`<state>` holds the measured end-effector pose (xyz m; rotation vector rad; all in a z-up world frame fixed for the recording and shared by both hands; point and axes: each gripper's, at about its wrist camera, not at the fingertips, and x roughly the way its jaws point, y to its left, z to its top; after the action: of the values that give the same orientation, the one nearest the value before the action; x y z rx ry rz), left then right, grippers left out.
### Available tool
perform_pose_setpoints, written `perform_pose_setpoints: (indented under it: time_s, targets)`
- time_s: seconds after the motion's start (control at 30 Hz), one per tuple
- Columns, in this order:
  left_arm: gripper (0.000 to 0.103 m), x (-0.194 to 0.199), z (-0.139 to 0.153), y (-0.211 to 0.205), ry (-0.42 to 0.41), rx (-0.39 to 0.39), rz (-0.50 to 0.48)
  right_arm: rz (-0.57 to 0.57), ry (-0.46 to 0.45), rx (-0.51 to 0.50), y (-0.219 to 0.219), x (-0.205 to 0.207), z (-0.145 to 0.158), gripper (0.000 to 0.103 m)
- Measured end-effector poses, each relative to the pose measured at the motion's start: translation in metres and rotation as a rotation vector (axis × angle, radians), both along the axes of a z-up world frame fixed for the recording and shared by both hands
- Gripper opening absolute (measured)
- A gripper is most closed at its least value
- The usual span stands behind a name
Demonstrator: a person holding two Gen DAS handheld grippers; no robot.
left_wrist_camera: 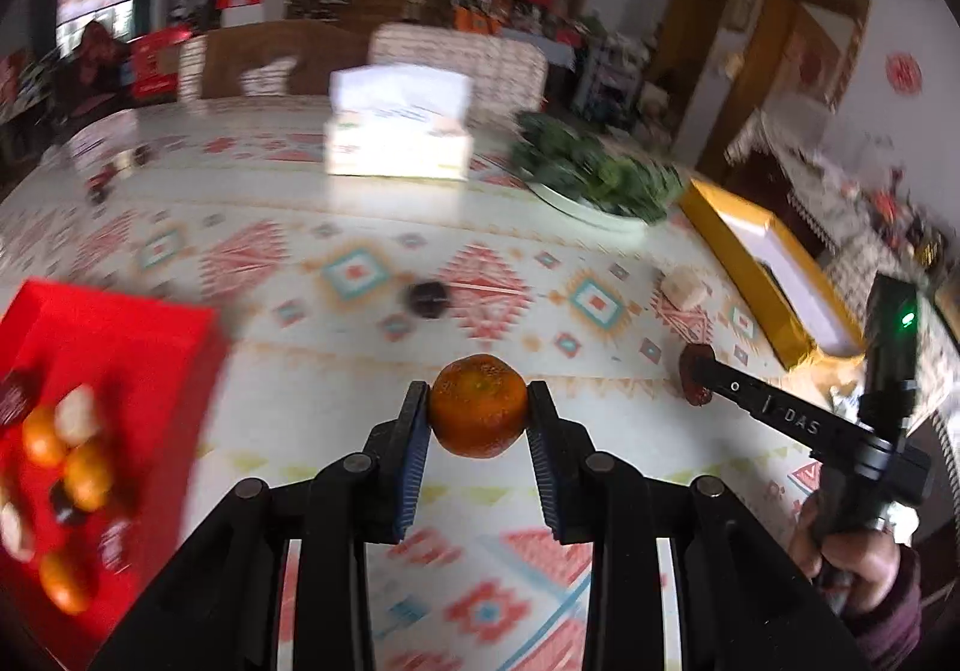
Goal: Organize fruits
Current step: 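Carry the date and orange into the red tray and open both tools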
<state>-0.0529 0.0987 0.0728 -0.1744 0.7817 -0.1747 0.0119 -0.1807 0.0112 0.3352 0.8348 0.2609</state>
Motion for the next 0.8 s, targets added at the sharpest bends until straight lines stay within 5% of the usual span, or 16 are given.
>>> perform_pose_setpoints:
  time_s: [0.43, 0.8]
  targets:
    - [0.031, -0.082, 0.013, 0.176, -0.046, -0.101, 0.381, -0.004, 0.019, 0.053, 0.017, -0.008, 0.008, 0.027]
    - [0.031, -0.101, -0.012, 0.233, -0.005, -0.172, 0.463, 0.261, -0.030, 0.049, 0.158, -0.017, 0.059, 0.027]
